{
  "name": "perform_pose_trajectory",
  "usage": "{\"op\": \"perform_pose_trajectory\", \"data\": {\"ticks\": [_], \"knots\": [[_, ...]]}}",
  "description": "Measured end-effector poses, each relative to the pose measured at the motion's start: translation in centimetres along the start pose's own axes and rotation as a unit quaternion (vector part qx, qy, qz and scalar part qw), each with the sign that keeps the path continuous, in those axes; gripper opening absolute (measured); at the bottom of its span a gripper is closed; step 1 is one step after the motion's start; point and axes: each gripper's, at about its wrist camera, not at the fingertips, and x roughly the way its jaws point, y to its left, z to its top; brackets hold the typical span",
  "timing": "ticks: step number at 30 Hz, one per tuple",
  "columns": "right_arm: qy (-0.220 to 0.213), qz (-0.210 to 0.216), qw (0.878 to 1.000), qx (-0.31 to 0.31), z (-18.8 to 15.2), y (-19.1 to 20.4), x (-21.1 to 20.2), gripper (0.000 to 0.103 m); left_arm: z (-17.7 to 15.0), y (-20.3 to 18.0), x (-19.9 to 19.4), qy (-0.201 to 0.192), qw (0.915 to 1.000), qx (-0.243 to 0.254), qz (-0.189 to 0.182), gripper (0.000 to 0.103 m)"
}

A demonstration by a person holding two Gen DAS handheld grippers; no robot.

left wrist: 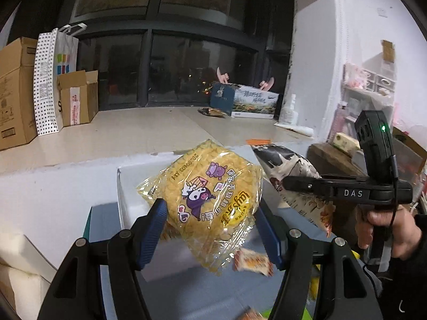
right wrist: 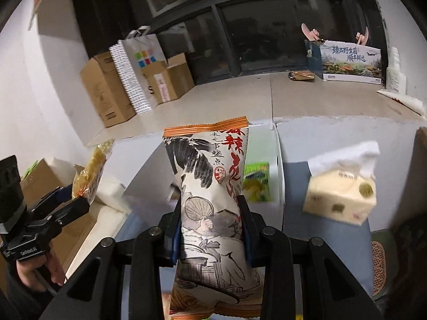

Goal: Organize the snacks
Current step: 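Drop both packs into the white box and open both tools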

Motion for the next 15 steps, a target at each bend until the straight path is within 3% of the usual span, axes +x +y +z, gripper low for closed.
{"op": "perform_pose_trajectory", "data": {"ticks": [6,10,11,12,14,15], "knots": [[0.016,-0.016,1.0,0.014,4.7,-0.8,5.4,0.038,2.0,1.6,5.1,0.022,0.9995,0.01,0.019,0.071],[0.029,-0.008,0.999,0.018,5.9,-1.1,8.4,0.039,2.2,2.6,7.9,0.033,0.999,0.006,0.031,0.074],[0.029,-0.005,0.999,0.022,6.0,-1.2,8.8,0.044,2.2,3.0,8.5,0.036,0.9986,0.002,0.039,0.079],[0.029,0.001,0.999,0.028,6.3,-1.4,9.5,0.07,2.1,3.5,9.1,0.046,0.9975,-0.006,0.053,0.098],[0.02,-0.007,0.999,0.041,6.3,-1.7,10.1,0.103,1.8,4.4,9.7,0.054,0.9963,-0.027,0.061,0.103],[0.013,-0.011,0.999,0.043,6.2,-1.9,10.1,0.103,1.4,4.8,9.8,0.059,0.9956,-0.039,0.062,0.103]]}}
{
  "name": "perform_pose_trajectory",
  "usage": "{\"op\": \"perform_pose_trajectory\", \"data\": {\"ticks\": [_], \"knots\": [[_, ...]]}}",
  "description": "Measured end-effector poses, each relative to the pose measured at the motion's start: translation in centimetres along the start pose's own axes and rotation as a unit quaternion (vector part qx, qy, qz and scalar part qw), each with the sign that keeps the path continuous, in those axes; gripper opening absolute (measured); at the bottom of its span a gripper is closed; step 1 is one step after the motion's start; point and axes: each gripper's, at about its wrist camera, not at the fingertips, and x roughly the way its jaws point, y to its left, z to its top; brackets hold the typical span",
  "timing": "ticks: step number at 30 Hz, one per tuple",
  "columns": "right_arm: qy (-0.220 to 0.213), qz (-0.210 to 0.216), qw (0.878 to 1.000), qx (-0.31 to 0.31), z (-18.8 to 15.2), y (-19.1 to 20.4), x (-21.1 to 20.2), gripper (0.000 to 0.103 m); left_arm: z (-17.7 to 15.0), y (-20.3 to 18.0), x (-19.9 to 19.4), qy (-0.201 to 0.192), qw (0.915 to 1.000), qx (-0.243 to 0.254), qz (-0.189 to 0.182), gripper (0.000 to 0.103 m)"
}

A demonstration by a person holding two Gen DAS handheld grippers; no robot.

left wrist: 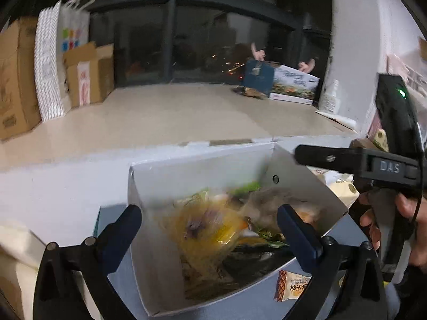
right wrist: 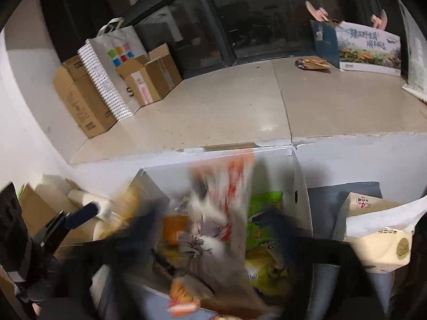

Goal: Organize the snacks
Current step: 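Drop both packs into the white box and open both tools, then grasp the olive pouch with the right tool while the left tool grasps the round rice cracker pack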

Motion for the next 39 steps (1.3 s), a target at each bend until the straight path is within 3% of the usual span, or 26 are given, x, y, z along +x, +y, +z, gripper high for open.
{"op": "perform_pose_trajectory", "data": {"ticks": [8,14,18,20,25,28,31,33,39], "knots": [[-0.028,0.012,0.999,-0.024,-1.8,0.6,-3.9,0.103,-2.5,0.4,-1.8,0.002,0.9996,-0.029,-0.007,0.103],[-0.078,0.064,0.994,-0.035,-5.4,1.2,-12.3,0.103,-4.8,-2.6,-8.1,-0.031,0.9988,0.008,-0.038,0.103],[-0.133,0.044,0.988,-0.066,-9.2,0.5,-18.3,0.103,-6.9,-4.8,-12.3,-0.049,0.9964,0.038,-0.058,0.103],[-0.14,0.045,0.987,-0.069,-10.7,-0.2,-20.5,0.103,-8.0,-5.6,-14.2,-0.054,0.9955,0.043,-0.065,0.103],[-0.118,0.068,0.99,-0.039,-16.9,-3.3,-26.2,0.103,-11.5,-7.4,-18.4,-0.061,0.9944,0.04,-0.077,0.103],[-0.113,0.04,0.992,-0.036,-21.3,-4.5,-28.2,0.103,-14.2,-8.5,-19.6,-0.055,0.9946,0.027,-0.084,0.103],[-0.075,-0.007,0.996,-0.045,-25.2,-5.2,-28.6,0.103,-16.7,-9.6,-20.1,-0.049,0.9944,0.043,-0.083,0.103],[-0.071,-0.025,0.996,-0.049,-27.1,-5.5,-28.7,0.103,-18.3,-10.3,-19.7,-0.035,0.9949,0.053,-0.078,0.103],[-0.022,-0.023,0.998,-0.047,-30.2,-5.9,-26.4,0.103,-21.2,-11.0,-18.7,-0.001,0.9949,0.033,-0.095,0.103]]}}
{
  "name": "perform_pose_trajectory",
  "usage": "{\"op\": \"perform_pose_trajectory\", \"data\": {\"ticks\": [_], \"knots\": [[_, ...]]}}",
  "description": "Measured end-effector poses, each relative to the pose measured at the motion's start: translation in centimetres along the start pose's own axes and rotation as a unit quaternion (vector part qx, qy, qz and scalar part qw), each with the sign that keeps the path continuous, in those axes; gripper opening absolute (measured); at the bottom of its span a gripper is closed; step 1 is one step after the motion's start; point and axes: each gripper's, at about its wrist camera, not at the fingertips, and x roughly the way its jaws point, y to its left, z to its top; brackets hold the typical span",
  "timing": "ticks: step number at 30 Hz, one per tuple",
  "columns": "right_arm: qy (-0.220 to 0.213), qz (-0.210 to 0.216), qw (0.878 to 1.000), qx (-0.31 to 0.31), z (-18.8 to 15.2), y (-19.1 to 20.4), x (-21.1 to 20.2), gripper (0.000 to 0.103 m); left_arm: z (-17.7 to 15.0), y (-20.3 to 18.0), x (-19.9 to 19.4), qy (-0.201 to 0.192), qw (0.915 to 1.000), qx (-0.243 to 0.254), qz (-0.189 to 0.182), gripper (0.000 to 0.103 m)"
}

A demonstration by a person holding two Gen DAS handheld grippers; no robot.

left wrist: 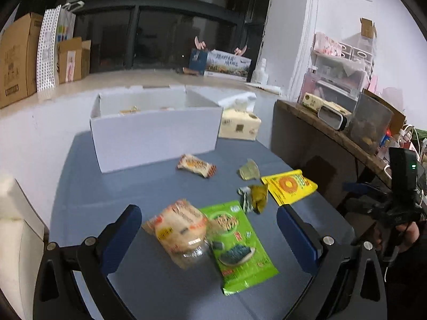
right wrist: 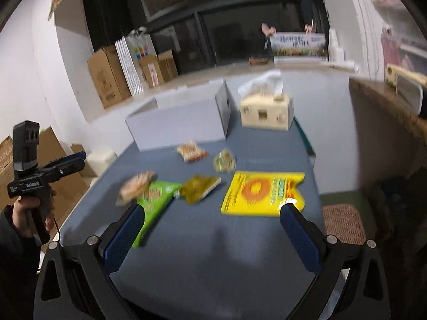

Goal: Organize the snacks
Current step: 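Grasp the olive pouch with the right tool while the left tool grasps the round rice cracker pack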

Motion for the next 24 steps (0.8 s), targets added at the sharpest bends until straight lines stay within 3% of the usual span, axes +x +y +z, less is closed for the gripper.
{"op": "perform_pose_trajectory", "data": {"ticks": [6,13,16,22,23,24], "knots": [[0.028,-0.039,0.998,-0.039,-0.2,1.3,4.4,0.103,-0.7,-0.5,0.6,0.013,0.9999,0.004,-0.001,0.103],[0.066,-0.021,0.991,-0.115,2.3,3.5,9.3,0.103,-1.6,0.2,0.9,0.027,0.9996,-0.006,-0.005,0.103],[0.084,-0.002,0.988,-0.126,3.4,4.0,11.8,0.103,-2.0,0.4,0.9,0.034,0.9994,-0.009,-0.003,0.103],[0.138,-0.011,0.982,-0.127,4.0,3.5,16.4,0.103,-2.5,1.4,0.7,0.037,0.9991,-0.02,0.0,0.103],[0.146,-0.01,0.981,-0.125,3.8,3.4,16.9,0.102,-2.6,1.6,0.7,0.039,0.999,-0.023,0.0,0.103],[0.152,-0.01,0.981,-0.118,3.6,3.1,17.4,0.091,-2.7,1.7,0.8,0.04,0.9989,-0.026,0.001,0.103]]}}
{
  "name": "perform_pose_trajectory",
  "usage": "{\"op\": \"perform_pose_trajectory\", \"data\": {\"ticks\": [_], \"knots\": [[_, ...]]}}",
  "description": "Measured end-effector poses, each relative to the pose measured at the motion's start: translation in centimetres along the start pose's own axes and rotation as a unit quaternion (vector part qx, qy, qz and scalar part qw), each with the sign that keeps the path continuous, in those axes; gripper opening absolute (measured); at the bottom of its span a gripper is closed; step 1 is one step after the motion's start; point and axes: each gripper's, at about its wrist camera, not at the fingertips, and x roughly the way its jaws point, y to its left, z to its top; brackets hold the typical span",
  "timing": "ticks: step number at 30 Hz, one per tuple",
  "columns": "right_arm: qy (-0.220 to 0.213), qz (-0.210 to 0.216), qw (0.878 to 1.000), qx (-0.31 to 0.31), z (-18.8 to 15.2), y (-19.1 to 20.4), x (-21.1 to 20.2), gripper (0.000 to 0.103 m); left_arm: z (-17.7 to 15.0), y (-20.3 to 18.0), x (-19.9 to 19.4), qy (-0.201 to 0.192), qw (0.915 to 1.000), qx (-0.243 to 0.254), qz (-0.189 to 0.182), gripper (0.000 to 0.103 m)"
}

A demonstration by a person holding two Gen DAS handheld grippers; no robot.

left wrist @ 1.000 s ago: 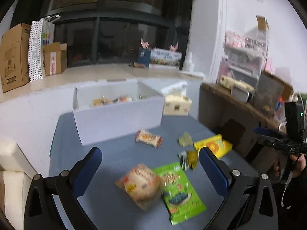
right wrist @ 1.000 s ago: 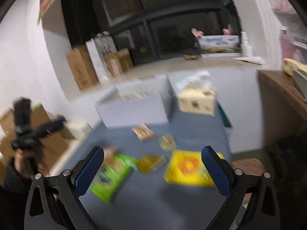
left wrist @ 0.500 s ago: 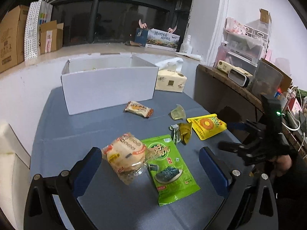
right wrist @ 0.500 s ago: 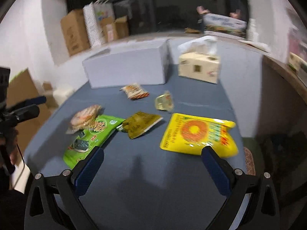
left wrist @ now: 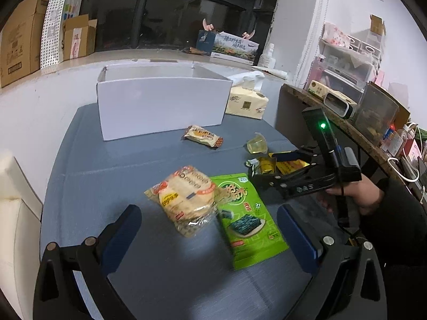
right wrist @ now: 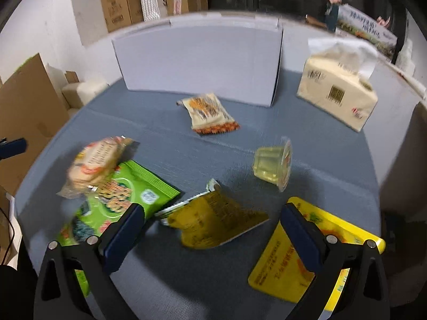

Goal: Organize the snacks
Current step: 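Grasp the olive pouch with the right tool while the left tool grasps the round rice cracker pack, then carry both packs into the white box and open both tools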

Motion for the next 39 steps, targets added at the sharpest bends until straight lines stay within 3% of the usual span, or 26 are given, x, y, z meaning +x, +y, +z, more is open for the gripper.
{"op": "perform_pose_trajectory", "data": {"ticks": [1,3,5,10,15,20,24,28,33,39], "knots": [[0.004,0.004,1.0,0.005,-0.1,-0.1,0.3,0.083,-0.1,0.1,0.0,0.0,1.0,-0.002,0.001,0.103],[-0.002,-0.001,1.0,0.005,-0.2,-0.1,0.1,0.055,-0.1,0.3,0.1,0.002,1.0,-0.006,0.002,0.103],[-0.006,0.01,1.0,0.005,-0.3,0.0,-0.2,0.05,-0.1,0.3,0.2,0.003,1.0,-0.007,0.002,0.103],[-0.033,0.029,0.999,0.003,-0.8,0.5,-2.0,0.049,-0.1,0.4,0.9,0.012,0.9999,-0.001,-0.001,0.103],[-0.073,0.064,0.995,0.034,-0.8,0.4,-5.0,0.049,0.7,1.2,3.5,0.045,0.9986,0.027,0.001,0.103],[-0.1,0.084,0.99,0.046,-2.1,0.8,-8.0,0.049,2.3,2.2,7.3,0.095,0.9912,0.07,-0.06,0.103],[-0.118,0.093,0.987,0.058,-3.1,0.8,-9.5,0.049,3.1,2.7,10.0,0.124,0.9863,0.09,-0.062,0.103],[-0.121,0.092,0.987,0.06,-3.7,0.8,-10.0,0.049,3.9,3.6,11.9,0.137,0.9846,0.09,-0.061,0.103],[-0.116,0.094,0.986,0.07,-4.1,0.6,-9.7,0.049,3.6,3.9,13.0,0.152,0.9802,0.089,-0.089,0.103],[-0.11,0.1,0.987,0.064,-4.4,1.2,-9.5,0.049,2.4,2.1,12.5,0.143,0.9781,0.138,-0.061,0.102]]}}
